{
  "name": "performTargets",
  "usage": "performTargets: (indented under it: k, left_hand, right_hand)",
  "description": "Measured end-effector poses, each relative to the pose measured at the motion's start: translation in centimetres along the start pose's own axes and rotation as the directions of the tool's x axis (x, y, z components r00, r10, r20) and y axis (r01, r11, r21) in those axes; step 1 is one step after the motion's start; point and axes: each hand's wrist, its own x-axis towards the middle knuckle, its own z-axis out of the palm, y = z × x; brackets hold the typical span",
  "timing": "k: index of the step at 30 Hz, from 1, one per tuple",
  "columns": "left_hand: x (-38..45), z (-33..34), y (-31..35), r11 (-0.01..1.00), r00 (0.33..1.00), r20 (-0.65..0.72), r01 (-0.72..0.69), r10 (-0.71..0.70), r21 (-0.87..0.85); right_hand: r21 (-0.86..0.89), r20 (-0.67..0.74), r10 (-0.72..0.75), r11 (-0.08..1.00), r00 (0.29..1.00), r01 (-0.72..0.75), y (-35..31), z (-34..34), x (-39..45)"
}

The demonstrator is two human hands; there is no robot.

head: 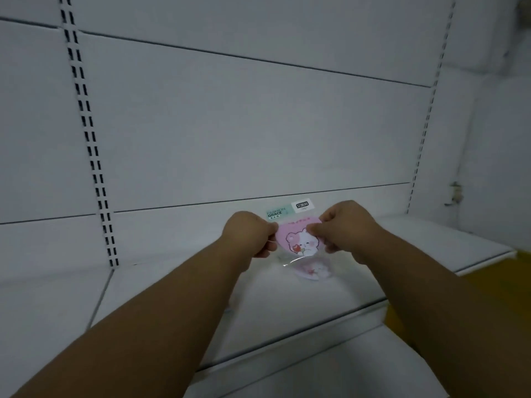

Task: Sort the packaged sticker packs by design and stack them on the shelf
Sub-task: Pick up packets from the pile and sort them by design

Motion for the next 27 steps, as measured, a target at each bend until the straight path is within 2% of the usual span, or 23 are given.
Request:
performTargets:
  k: [5, 9, 11, 14, 18, 21, 24, 27]
  left_hand:
    - [2.6, 4.7, -0.2, 0.966, 0.992, 0.037, 0.108, -0.120, 0.234]
    - [4.0, 6.5, -0.4, 0.865, 0.984, -0.007, 0.162, -0.180, 0.476]
    - [4.5, 6.9, -0.5, 0.747, 0.989, -0.043, 0.137, -0.144, 0.651]
    - [4.6, 7.4, -0.8, 0.648, 0.993, -0.103, 0.112, -0.052, 0.754]
    - [3.3, 7.9, -1.3, 0.600, 0.976, -0.183, 0.078, 0.115, 0.796]
    - [1.4, 7.0, -1.5, 0.613, 0.953, -0.232, 0.065, 0.197, 0.787]
    - [-1.1, 4.7, -1.7, 0.559, 0.935, -0.242, 0.060, 0.257, 0.827]
    - [-5.3, 0.3, -2.7, 0.560, 0.908, -0.323, 0.126, 0.267, 0.819]
  right_hand:
    - [-0.294, 0.129, 0.056, 0.956, 0.990, -0.015, 3.5, -1.1, 2.9]
    - [-0.459, 0.247, 0.015, 0.882, 0.969, 0.103, 5.2, -0.7, 4.4]
    - [-0.539, 0.284, -0.036, 0.821, 0.958, 0.191, 5.4, -0.5, 4.9]
    - [-0.633, 0.310, -0.164, 0.700, 0.936, 0.332, 5.7, -0.2, 5.5]
    - [-0.583, 0.293, -0.386, 0.653, 0.875, 0.483, 4.1, -0.5, 5.3]
    - [-0.517, 0.259, -0.581, 0.592, 0.772, 0.619, 1.3, -0.3, 4.3]
    - [-0.420, 0.238, -0.691, 0.561, 0.682, 0.714, -2.1, 0.6, 2.7]
    - [-0.333, 0.251, -0.761, 0.512, 0.598, 0.792, -6.1, 2.9, -0.7]
